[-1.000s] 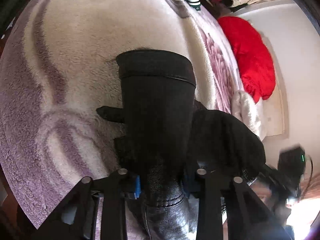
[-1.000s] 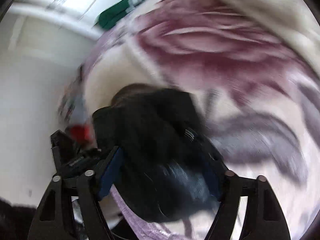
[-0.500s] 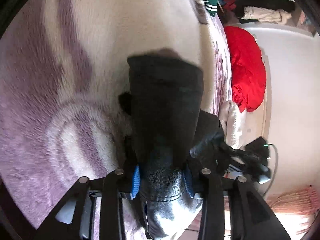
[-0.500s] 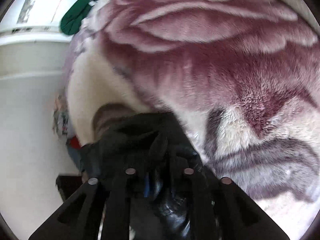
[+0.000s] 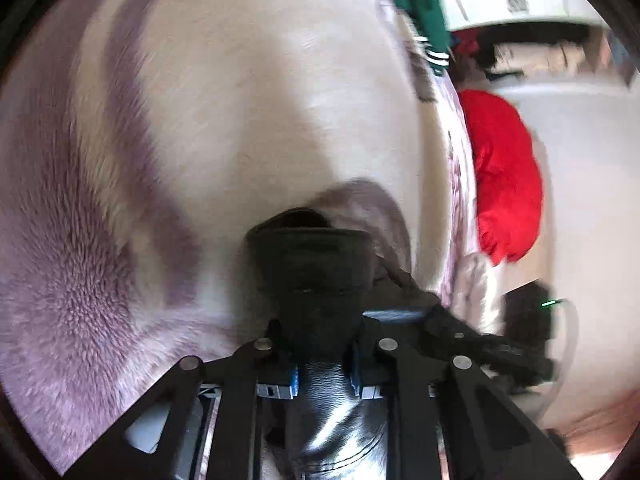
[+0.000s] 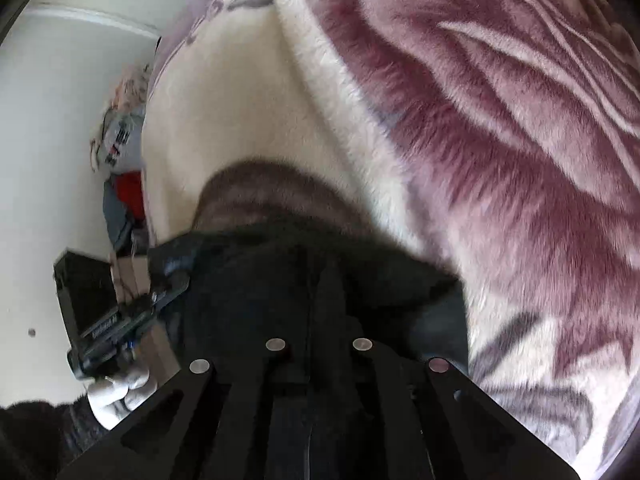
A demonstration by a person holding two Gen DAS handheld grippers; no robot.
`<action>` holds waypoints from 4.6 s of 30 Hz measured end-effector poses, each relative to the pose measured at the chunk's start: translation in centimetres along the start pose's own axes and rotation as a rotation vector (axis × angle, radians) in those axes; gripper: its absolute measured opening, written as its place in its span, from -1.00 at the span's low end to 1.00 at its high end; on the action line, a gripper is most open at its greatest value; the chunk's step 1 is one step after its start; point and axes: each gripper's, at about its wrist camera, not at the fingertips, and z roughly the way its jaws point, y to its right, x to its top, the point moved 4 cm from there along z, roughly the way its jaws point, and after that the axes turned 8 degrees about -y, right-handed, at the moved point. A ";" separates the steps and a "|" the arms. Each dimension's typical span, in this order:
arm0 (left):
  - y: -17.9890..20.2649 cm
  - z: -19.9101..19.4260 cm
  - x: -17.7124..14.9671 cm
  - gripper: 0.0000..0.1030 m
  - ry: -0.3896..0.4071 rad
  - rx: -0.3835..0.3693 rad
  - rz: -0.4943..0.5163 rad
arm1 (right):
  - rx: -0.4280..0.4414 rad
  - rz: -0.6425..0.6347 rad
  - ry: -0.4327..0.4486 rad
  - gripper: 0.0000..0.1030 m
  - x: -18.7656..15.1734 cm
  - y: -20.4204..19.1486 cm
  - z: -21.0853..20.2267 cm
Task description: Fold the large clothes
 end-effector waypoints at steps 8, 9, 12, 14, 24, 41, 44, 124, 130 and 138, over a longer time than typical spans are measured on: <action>1.4 -1.2 -0.7 -0.39 -0.079 -0.007 0.042 | 0.207 0.151 0.017 0.11 -1.7 3.8 -3.7; 1.3 -1.4 -1.0 -0.39 -0.081 -0.016 0.028 | 0.185 0.160 0.060 0.25 -2.7 4.5 -5.4; 1.3 -1.9 -1.9 -0.31 -0.078 -0.036 0.008 | 0.167 0.197 0.090 0.35 -6.1 6.3 -7.8; 1.4 -2.1 -2.7 -0.26 -0.067 -0.033 0.008 | 0.156 0.220 0.062 0.35 -9.1 7.4 -7.8; 1.2 -0.6 -2.7 -0.12 -0.084 -0.043 0.031 | 0.338 0.637 0.284 -0.30 -13.9 12.7 -1.8; 4.4 -5.2 -5.7 0.34 -0.014 0.061 0.103 | -0.114 0.352 0.344 -0.06 -13.5 5.0 -8.7; 4.7 -4.2 -6.2 0.34 -0.026 0.115 0.151 | -0.033 0.295 0.396 -0.13 -13.2 4.1 -8.9; 38.2 37.3 -0.5 -0.31 -0.227 -0.172 0.288 | 0.521 0.727 0.713 0.13 -7.1 43.6 -30.8; 40.8 36.0 0.2 -0.13 -0.332 -0.054 0.459 | 0.555 0.783 0.660 0.56 -7.2 45.4 -29.5; 45.5 30.0 -2.8 1.00 -0.196 0.224 0.874 | -0.041 0.920 0.636 0.92 -11.6 39.6 -31.7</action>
